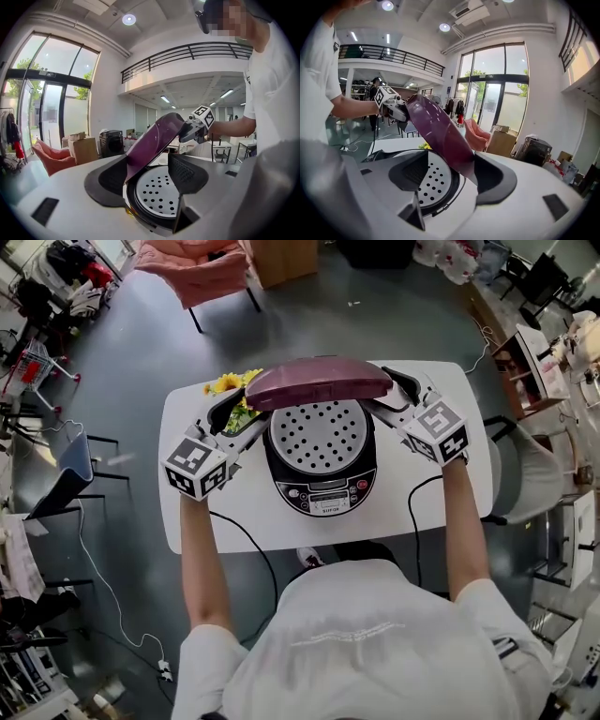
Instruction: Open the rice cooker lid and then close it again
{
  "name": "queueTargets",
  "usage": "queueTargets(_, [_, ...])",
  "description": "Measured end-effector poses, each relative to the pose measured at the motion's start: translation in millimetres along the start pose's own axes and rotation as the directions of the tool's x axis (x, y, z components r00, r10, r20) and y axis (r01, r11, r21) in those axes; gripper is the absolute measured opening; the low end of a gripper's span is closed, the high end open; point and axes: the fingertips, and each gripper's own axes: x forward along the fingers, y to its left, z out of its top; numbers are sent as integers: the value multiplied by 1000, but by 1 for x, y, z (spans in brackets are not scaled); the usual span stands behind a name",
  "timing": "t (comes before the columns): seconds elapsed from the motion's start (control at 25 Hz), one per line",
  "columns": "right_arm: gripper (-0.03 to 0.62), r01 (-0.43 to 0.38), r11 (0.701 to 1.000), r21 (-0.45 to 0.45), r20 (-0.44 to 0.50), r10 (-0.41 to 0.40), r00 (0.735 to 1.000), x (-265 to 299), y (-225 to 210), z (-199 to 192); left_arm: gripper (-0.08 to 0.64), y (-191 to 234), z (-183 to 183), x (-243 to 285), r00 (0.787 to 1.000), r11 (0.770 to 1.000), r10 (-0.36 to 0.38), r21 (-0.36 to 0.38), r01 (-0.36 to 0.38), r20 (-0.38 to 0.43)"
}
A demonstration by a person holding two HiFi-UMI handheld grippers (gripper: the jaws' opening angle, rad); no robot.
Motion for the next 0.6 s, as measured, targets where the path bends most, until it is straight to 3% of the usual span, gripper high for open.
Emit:
queueTargets(0.24, [314, -8, 997, -74, -35, 5, 999, -17, 20, -10, 311, -18, -12, -6, 998, 999, -12, 52, 15, -58])
queueTargets(0.6, [358, -58, 996, -63, -108, 51, 993, -30, 58, -31, 353, -47, -36, -16, 992, 997, -77, 9, 78, -102])
